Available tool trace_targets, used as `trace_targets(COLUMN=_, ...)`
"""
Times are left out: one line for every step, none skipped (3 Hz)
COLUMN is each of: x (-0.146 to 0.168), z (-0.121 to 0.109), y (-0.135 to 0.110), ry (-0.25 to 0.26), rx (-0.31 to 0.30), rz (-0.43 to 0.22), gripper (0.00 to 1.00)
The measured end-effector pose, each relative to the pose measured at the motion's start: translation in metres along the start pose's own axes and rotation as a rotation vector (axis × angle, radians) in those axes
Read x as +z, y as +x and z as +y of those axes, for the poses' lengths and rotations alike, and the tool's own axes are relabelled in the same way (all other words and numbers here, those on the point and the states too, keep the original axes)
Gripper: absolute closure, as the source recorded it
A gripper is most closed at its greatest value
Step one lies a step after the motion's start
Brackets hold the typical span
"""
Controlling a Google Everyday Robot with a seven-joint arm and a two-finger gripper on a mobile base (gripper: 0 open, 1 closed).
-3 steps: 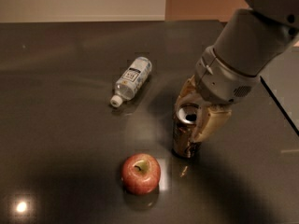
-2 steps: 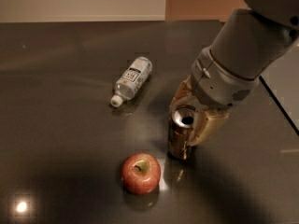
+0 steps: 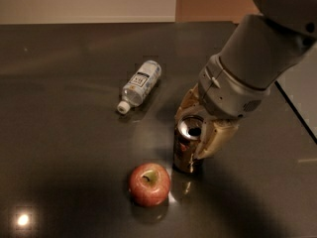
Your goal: Move orange can near apple
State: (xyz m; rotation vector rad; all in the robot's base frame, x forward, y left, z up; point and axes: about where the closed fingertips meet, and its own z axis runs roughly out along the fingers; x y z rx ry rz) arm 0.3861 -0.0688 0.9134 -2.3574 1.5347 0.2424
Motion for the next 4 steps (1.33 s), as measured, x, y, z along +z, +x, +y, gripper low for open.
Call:
trace_targets(x=0.0033, z=-0.0004, y=0.0016, ry=-0.011, rx=0.007, rz=-0.015, gripper=0.35)
trace_targets(x=0.0062, z=-0.0019, y=0.0035, ry=-0.024, rx=0.015, rz=-0.027, gripper=0.12)
trace_targets(x=0.0050, z=-0.0025, y=0.0019, ry=-0.017, rx=0.012, rz=-0.025, gripper=0.00)
trace_targets(x=0.0050, z=-0.0025, y=0.0018, ry=-0.017, rx=0.012, rz=-0.025, gripper=0.00)
